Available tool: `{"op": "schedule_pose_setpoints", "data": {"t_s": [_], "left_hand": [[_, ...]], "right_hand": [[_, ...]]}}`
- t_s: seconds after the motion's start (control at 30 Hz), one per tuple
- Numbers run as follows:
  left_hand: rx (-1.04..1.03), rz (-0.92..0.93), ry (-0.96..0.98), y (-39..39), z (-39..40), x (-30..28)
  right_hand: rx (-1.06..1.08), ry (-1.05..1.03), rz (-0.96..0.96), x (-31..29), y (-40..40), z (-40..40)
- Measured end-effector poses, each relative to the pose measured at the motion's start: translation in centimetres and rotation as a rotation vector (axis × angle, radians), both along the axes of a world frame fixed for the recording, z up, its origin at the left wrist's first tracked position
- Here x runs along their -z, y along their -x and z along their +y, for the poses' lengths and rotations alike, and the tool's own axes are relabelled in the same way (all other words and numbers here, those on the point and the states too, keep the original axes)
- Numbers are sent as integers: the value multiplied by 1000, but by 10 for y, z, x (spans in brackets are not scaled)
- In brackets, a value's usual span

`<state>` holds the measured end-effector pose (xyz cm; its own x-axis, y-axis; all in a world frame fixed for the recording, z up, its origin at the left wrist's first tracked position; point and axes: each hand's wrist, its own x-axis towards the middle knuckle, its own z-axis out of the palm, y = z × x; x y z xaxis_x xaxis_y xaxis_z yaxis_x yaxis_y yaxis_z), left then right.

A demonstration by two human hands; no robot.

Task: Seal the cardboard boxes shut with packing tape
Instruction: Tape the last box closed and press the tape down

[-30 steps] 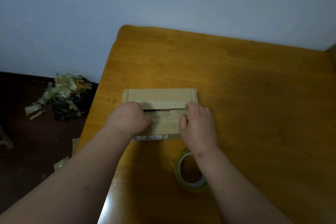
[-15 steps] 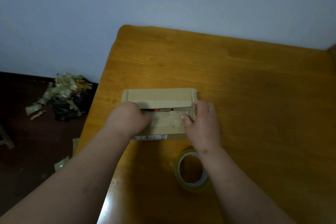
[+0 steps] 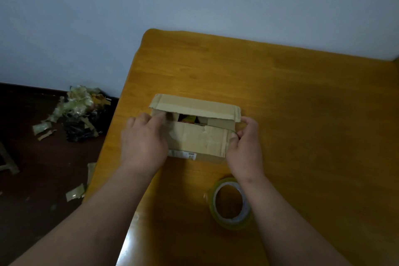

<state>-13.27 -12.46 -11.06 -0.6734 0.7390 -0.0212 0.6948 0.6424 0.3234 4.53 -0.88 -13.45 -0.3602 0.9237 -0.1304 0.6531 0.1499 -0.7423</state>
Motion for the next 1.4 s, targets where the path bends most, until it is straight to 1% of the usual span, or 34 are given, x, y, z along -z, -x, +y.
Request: {"op": "schedule_pose_setpoints", "data": {"t_s": [0.07,0.17,0.23,0.33,0.4,0.5,0.53,0.57,0.6,0.63,0.7,0.77,0.8,0.87,0.97,1.07,1.23,1.33,1.4], "left_hand": [[33,6,2,-6,2,-1],[148,-67,119,-12,12,-1],[209,-55,178,-10,18,-1],[205,-78,239,1,28,-7],[160,-185,230,7,34,-14],[82,-477,148,18,39,-24],[79,-551,139,20,40,-27],[85,-585,139,22,40,-29],[98,-563,163,24,40,-31],[127,-494,218,24,41,-35],[199,-287,361,22,45,-42],[282,-175,435,17,50,-50],[319,-176,441,13,53,-54],[364,-247,431,3,58,-59],[381,-378,392,-11,68,-55],[343,-464,366,-18,70,-44],[291,-452,232,-25,61,-34],[303,-419,206,-25,60,-30],[321,-435,210,-22,62,-31]], "right_hand": [[-7,20,7,1,-3,-1],[0,44,15,2,-5,-2],[-10,47,12,3,-6,-1],[-21,39,2,4,-6,0],[-7,42,7,3,-7,0],[58,103,62,0,-6,2],[90,121,86,-1,-5,3],[110,117,103,-3,-5,3],[111,84,118,-5,-5,3],[93,28,133,-7,-5,3],[21,-82,147,-14,-4,3],[-90,-124,98,-19,-4,6],[-141,-112,49,-23,-3,8],[-211,-74,-19,-28,-1,11],[-261,9,-10,-31,2,14],[-284,60,9,-31,1,16],[-292,29,1,-25,2,16],[-291,-23,3,-25,5,15],[-296,-22,5,-25,5,16]]}}
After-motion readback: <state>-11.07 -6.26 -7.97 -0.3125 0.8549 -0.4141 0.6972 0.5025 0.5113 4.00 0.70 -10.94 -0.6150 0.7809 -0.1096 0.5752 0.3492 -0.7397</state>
